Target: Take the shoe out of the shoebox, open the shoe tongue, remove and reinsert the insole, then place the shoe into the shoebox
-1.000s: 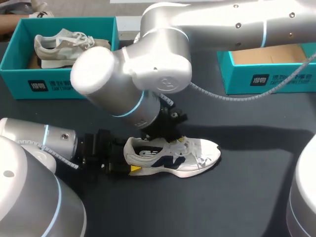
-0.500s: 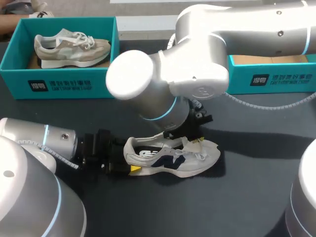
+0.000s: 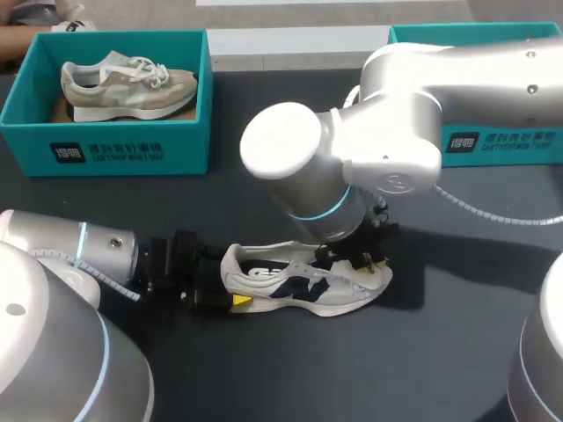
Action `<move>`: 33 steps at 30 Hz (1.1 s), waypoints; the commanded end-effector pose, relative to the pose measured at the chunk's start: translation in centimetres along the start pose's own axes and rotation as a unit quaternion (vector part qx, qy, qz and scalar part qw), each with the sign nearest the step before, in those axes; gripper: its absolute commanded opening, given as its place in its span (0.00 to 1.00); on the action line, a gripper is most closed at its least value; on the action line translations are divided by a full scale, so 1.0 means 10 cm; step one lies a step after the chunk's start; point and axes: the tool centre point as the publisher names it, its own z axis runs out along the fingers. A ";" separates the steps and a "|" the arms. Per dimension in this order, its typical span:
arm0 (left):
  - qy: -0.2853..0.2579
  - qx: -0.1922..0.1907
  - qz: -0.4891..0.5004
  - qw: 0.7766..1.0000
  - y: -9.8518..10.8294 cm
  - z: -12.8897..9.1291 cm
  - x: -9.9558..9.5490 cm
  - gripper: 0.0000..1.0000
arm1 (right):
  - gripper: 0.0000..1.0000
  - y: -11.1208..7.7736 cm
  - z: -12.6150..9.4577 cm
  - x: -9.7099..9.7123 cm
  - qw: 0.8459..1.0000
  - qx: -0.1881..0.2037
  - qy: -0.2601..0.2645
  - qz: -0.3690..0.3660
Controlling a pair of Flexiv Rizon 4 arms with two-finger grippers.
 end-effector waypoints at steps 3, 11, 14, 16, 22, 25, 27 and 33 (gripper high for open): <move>0.000 -0.001 0.000 1.000 0.06 0.06 0.01 0.00 | 1.00 0.03 -0.10 0.02 1.000 -0.014 0.020 0.002; 0.000 -0.001 0.000 1.000 0.06 0.06 0.01 0.00 | 1.00 0.14 -0.59 0.10 0.997 -0.071 0.026 -0.024; 0.000 -0.001 0.000 1.000 0.06 0.06 0.01 0.00 | 1.00 0.22 -0.82 0.11 0.993 -0.103 0.021 -0.044; 0.000 -0.001 0.000 1.000 0.06 0.06 0.01 0.00 | 1.00 0.26 -0.94 0.11 0.991 -0.119 0.013 -0.055; 0.000 -0.001 0.000 1.000 0.06 0.06 0.01 0.00 | 1.00 0.47 -1.39 0.08 0.976 -0.182 0.019 -0.118; 0.000 -0.001 0.000 1.000 0.06 0.06 0.01 0.00 | 1.00 0.58 -1.59 0.13 0.964 -0.209 0.033 -0.162; 0.000 -0.001 0.000 1.000 0.06 0.06 0.01 0.00 | 1.00 0.63 -1.69 0.18 0.952 -0.228 0.051 -0.197; 0.000 -0.001 0.000 1.000 0.06 0.06 0.01 0.00 | 1.00 0.72 -1.85 0.42 0.893 -0.257 0.088 -0.360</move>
